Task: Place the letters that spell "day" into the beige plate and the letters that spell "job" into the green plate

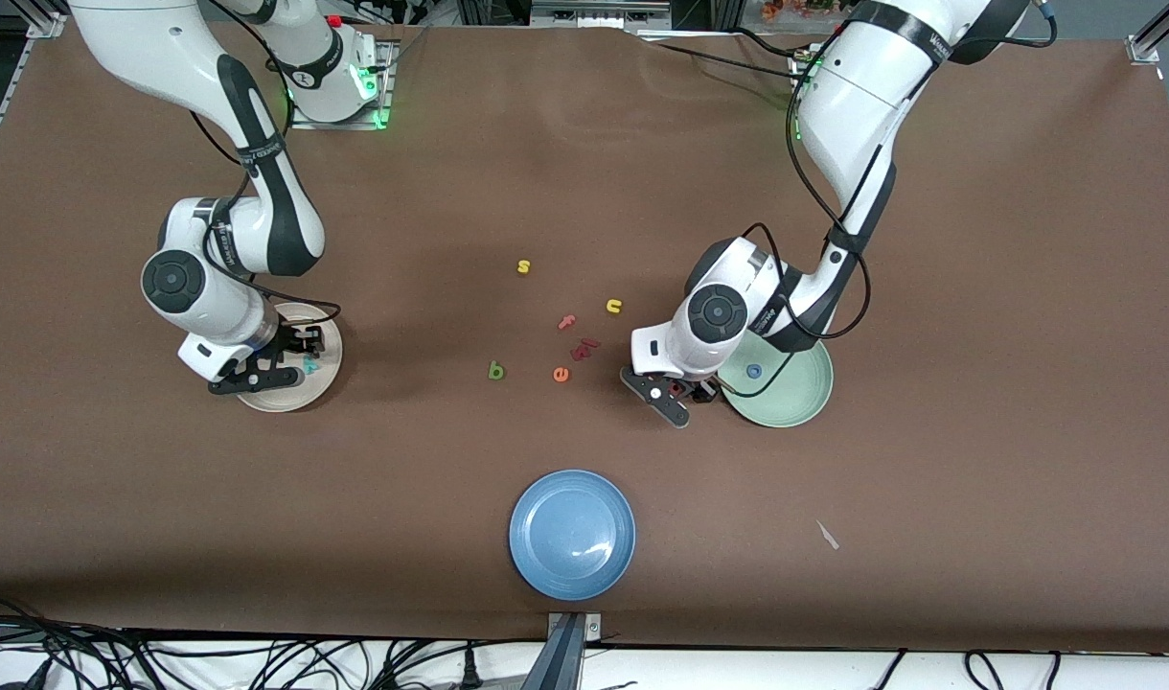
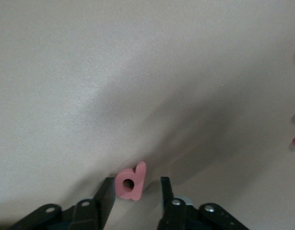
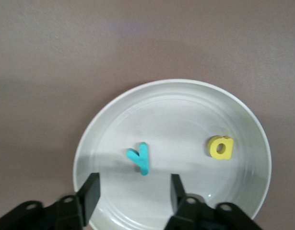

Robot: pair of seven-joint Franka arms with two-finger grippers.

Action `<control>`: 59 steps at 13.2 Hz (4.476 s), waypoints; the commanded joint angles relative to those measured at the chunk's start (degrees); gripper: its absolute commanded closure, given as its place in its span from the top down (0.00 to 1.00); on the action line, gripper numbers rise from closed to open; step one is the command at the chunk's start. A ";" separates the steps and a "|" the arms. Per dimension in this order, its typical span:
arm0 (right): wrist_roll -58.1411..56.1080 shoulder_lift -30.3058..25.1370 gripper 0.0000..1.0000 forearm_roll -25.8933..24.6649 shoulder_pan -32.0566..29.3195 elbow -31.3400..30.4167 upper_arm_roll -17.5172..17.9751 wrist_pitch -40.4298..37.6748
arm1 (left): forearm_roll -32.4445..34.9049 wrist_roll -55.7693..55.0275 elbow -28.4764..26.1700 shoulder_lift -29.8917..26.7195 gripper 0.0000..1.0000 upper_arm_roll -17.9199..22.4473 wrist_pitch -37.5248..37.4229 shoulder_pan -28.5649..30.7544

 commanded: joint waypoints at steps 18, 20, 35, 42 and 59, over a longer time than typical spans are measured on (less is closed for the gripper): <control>44.81 16.84 1.00 2.01 9.14 25.27 15.25 -3.11 | 2.81 0.00 1.63 1.95 0.45 0.33 4.39 0.42; 44.99 18.16 1.00 2.01 9.31 25.54 15.25 -2.50 | 2.81 0.53 1.72 2.21 0.44 0.33 5.10 0.42; 44.90 21.51 0.72 2.53 9.67 28.44 15.17 -2.41 | 3.25 6.06 -4.50 -13.59 0.00 0.07 -10.80 6.38; 45.07 21.33 0.49 2.71 9.75 28.62 15.25 -2.49 | 2.46 9.58 -16.37 -18.09 0.00 -0.20 -9.32 9.55; 44.46 20.37 0.00 1.31 9.05 31.25 14.55 -7.50 | 0.09 -8.69 -19.54 -16.77 1.00 -9.33 -2.20 8.16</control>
